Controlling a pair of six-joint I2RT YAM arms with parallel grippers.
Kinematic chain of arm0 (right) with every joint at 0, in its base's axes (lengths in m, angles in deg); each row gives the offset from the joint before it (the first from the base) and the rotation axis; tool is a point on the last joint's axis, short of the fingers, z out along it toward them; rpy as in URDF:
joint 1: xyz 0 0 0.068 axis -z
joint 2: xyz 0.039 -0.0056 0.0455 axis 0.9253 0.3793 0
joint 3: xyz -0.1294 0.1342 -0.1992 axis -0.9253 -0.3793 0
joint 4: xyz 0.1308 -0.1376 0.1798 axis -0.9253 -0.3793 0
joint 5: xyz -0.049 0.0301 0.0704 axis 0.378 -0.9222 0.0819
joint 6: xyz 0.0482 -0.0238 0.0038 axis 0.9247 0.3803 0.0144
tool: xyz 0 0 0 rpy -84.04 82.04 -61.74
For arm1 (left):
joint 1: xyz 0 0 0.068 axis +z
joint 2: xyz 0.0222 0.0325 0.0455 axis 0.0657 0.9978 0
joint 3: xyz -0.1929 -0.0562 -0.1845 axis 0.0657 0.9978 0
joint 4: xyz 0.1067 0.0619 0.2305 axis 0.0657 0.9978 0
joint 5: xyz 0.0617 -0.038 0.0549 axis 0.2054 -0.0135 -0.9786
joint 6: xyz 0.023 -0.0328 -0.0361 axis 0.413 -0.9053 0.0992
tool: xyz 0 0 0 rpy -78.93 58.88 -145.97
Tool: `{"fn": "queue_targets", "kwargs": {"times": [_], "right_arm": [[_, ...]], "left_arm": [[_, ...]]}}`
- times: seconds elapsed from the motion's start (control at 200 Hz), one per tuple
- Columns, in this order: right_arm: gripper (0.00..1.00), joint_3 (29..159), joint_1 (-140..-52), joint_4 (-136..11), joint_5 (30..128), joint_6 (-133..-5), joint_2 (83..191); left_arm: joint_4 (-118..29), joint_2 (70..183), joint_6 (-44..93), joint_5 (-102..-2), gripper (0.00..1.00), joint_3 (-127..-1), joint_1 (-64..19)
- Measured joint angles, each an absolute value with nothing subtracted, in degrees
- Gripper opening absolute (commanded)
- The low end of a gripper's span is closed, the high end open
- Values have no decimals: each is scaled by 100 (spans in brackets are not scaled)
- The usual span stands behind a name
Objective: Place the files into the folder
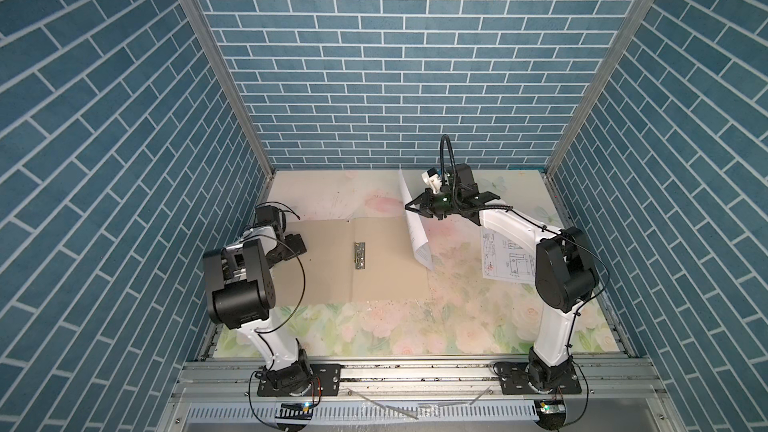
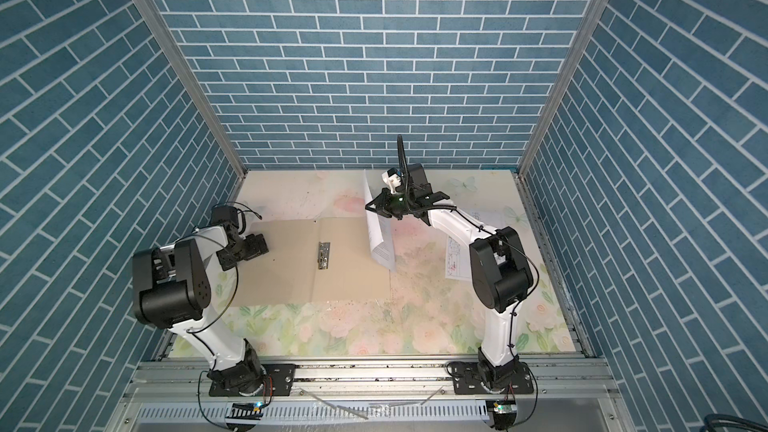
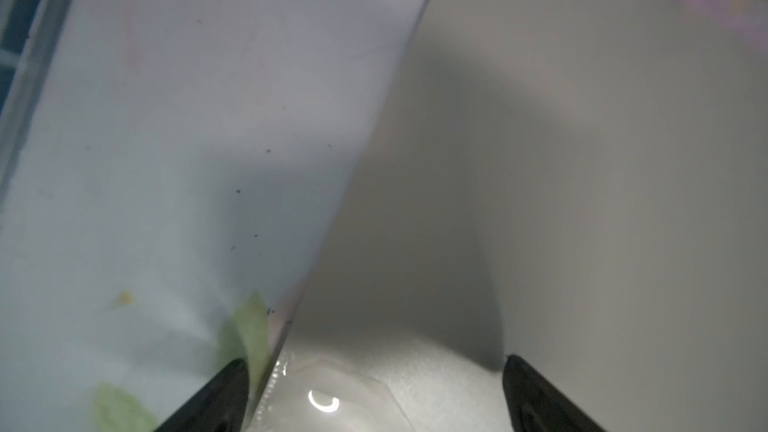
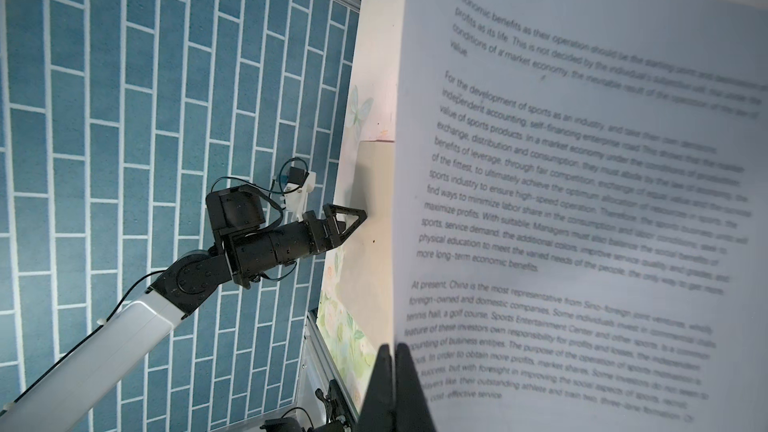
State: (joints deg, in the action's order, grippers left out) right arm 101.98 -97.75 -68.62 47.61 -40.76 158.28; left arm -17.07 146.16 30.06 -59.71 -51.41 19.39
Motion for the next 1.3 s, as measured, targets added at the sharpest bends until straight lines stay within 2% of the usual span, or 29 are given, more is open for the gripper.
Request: {"fn": "queue_targets", "kwargs": {"times": [0.305, 0.48, 0.885, 1.155, 1.3], "right_arm": [[0, 9715, -9270, -6718, 4722, -4074, 15526], [0, 9499, -9091, -6674, 4711, -4074, 15292], [0, 9516, -8956, -6854, 4776, -4063, 15205], [0, 10259, -9141, -7090, 4825, -3892, 15261], [0, 11138, -9603, -7114, 4838, -3726, 15620]], "left_arm": [[-1716, 14699, 3168, -6015, 91, -5224, 1506], [-1541, 14702, 3137, -5971, 89, -5296, 900], [-1229, 14470, 2202, -5300, 87, -5178, 66], [-1681, 13985, 1642, -4922, 88, -4577, -238], [-1766, 13773, 1518, -4747, 94, -4439, -275]]}}
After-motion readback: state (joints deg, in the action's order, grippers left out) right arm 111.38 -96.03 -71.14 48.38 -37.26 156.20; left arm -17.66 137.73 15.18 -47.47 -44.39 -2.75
